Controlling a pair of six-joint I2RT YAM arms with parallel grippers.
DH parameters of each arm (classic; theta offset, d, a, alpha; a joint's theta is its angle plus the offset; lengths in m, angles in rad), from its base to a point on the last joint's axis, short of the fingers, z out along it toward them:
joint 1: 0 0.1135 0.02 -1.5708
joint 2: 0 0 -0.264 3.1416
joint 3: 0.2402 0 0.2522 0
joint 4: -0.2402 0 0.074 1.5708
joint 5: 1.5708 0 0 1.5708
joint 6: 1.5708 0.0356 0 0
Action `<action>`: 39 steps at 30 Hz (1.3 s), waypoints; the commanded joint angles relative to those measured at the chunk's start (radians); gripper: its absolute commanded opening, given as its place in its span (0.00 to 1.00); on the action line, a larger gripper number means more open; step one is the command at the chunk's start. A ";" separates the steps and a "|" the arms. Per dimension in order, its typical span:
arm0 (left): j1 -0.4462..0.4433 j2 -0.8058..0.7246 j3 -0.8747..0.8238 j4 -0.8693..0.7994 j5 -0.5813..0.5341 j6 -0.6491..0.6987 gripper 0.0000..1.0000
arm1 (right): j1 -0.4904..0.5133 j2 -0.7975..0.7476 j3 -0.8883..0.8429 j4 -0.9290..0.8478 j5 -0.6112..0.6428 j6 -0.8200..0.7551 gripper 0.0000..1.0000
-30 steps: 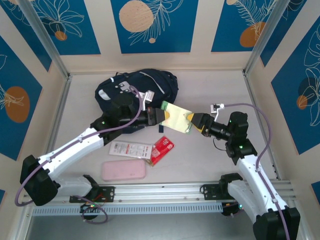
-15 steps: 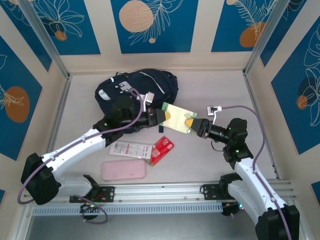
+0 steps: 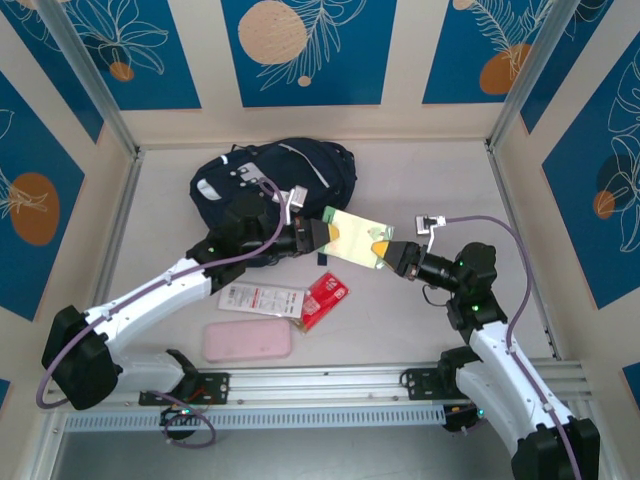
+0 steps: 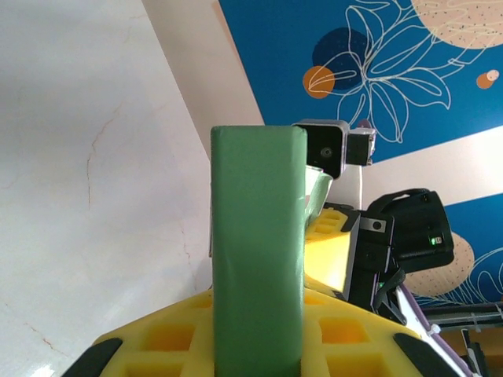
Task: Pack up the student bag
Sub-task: Pass the loose stationery, then open the student bag at the top-center of the table.
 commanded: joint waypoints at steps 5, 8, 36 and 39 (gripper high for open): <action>0.026 0.020 0.015 -0.066 -0.031 0.078 0.00 | 0.000 -0.067 0.004 -0.091 0.065 -0.062 0.00; 0.040 0.063 0.104 -0.287 -0.151 0.177 0.17 | -0.005 -0.162 0.035 -0.355 0.253 -0.145 0.00; 0.340 1.122 1.292 -0.675 -0.220 0.200 0.57 | 0.000 -0.175 0.108 -0.707 0.621 -0.375 0.00; 0.341 1.179 1.340 -0.636 -0.169 0.155 0.55 | 0.001 -0.161 0.098 -0.691 0.617 -0.374 0.00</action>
